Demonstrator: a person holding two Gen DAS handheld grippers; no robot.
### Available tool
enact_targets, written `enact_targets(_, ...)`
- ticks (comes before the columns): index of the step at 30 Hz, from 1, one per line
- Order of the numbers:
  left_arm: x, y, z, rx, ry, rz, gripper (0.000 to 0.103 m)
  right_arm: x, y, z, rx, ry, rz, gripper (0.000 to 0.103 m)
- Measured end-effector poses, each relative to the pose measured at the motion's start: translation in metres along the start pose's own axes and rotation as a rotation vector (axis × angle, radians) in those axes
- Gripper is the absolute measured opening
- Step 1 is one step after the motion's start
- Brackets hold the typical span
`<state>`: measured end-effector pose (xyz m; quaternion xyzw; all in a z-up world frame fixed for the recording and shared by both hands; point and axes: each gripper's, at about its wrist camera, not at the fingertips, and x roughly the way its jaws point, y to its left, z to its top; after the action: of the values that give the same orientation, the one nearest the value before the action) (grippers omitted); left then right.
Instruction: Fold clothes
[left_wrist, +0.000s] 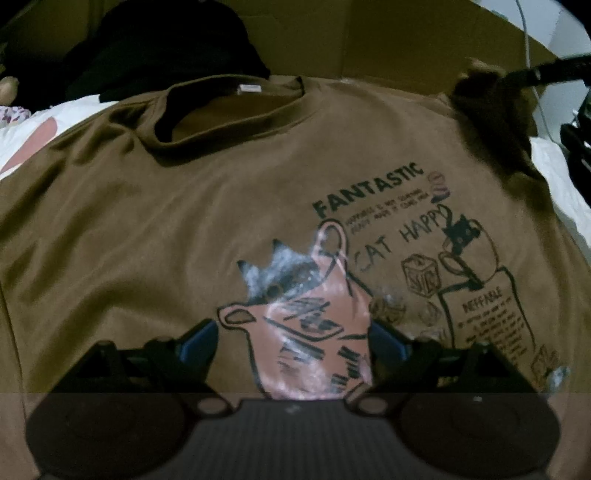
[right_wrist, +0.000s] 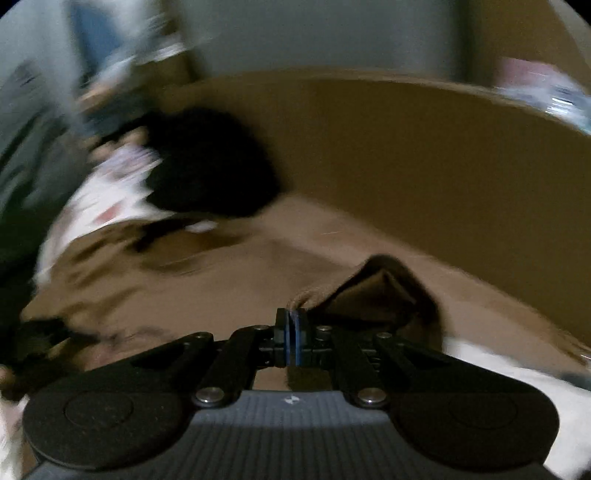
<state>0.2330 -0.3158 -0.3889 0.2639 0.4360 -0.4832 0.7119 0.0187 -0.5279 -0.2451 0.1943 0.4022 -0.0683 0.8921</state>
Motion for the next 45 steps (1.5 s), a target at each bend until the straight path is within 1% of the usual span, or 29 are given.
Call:
enact_targets(2, -0.001, 0.000, -0.002, 0.002, -0.003, -0.002, 0.091, 0.020, 0.033, -0.008, -0.066, 0.073, 0.046, 0.005)
enact_targets(4, -0.002, 0.001, -0.003, 0.003, -0.006, -0.004, 0.091, 0.034, 0.053, -0.018, -0.117, 0.131, 0.082, 0.008)
enact_targets(5, -0.003, 0.001, -0.004, 0.004, -0.008, -0.005, 0.091, 0.041, 0.064, -0.026, -0.139, 0.168, 0.125, 0.010)
enact_targets(6, -0.003, 0.001, -0.005, 0.004, -0.011, -0.006, 0.091, 0.041, 0.068, -0.031, -0.146, 0.181, 0.143, 0.019)
enact_targets(7, -0.003, 0.001, -0.005, 0.003, -0.014, -0.008, 0.091, 0.041, 0.072, -0.037, -0.156, 0.195, 0.160, 0.035)
enact_targets(9, -0.004, 0.002, -0.006, -0.001, -0.019, -0.011, 0.091, 0.040, 0.082, -0.046, -0.196, 0.204, 0.170, 0.047)
enact_targets(10, -0.004, 0.002, -0.007, -0.003, -0.022, -0.013, 0.091, 0.041, 0.085, -0.045, -0.208, 0.200, 0.163, 0.047)
enact_targets(11, -0.005, 0.002, -0.007, -0.005, -0.026, -0.015, 0.091, 0.038, 0.084, -0.046, -0.222, 0.189, 0.144, 0.047)
enact_targets(13, -0.005, 0.002, -0.008, -0.009, -0.028, -0.016, 0.091, 0.029, 0.072, -0.042, -0.204, 0.145, 0.073, 0.047)
enact_targets(15, -0.005, 0.001, -0.008, -0.010, -0.030, -0.016, 0.091, 0.024, 0.057, -0.035, -0.161, 0.108, -0.022, 0.047)
enact_targets(18, -0.005, 0.000, -0.008, -0.010, -0.032, -0.014, 0.091, 0.021, 0.030, -0.025, -0.079, 0.086, -0.145, 0.047)
enact_targets(21, -0.004, -0.001, -0.007, -0.011, -0.033, -0.014, 0.093, 0.029, 0.006, -0.023, -0.053, 0.121, -0.192, 0.046)
enact_targets(23, -0.004, -0.002, -0.007, -0.008, -0.033, -0.013, 0.093, 0.035, -0.001, -0.024, -0.060, 0.138, -0.207, 0.046)
enact_targets(25, -0.004, -0.003, -0.007, -0.007, -0.033, -0.013, 0.093, 0.040, 0.000, -0.026, -0.076, 0.149, -0.219, 0.046)
enact_targets(30, -0.005, -0.001, -0.006, -0.020, -0.035, -0.018, 0.093, 0.055, 0.018, -0.027, -0.148, 0.174, -0.228, 0.046)
enact_targets(31, -0.005, -0.001, -0.006, -0.021, -0.034, -0.018, 0.093, 0.057, 0.020, -0.027, -0.164, 0.185, -0.235, 0.041)
enact_targets(32, -0.005, -0.001, -0.006, -0.022, -0.034, -0.018, 0.093, 0.060, 0.019, -0.027, -0.181, 0.194, -0.241, 0.030)
enact_targets(33, -0.005, -0.001, -0.006, -0.021, -0.034, -0.018, 0.093, 0.061, 0.017, -0.026, -0.193, 0.202, -0.246, 0.007)
enact_targets(34, -0.006, -0.002, -0.006, -0.020, -0.034, -0.019, 0.093, 0.058, 0.014, -0.022, -0.194, 0.201, -0.254, 0.005)
enact_targets(37, -0.006, -0.002, -0.008, -0.009, -0.034, -0.021, 0.093, 0.047, 0.002, -0.014, -0.182, 0.172, -0.275, 0.004)
enact_targets(40, -0.006, -0.003, -0.008, 0.001, -0.031, -0.020, 0.094, 0.028, -0.026, -0.002, -0.160, 0.140, -0.318, 0.004)
enact_targets(41, -0.006, -0.003, -0.008, 0.002, -0.028, -0.020, 0.094, 0.021, -0.040, 0.002, -0.143, 0.129, -0.344, 0.004)
enact_targets(45, -0.007, -0.004, -0.007, 0.001, -0.023, -0.016, 0.094, 0.006, -0.081, 0.003, -0.096, 0.121, -0.415, 0.004)
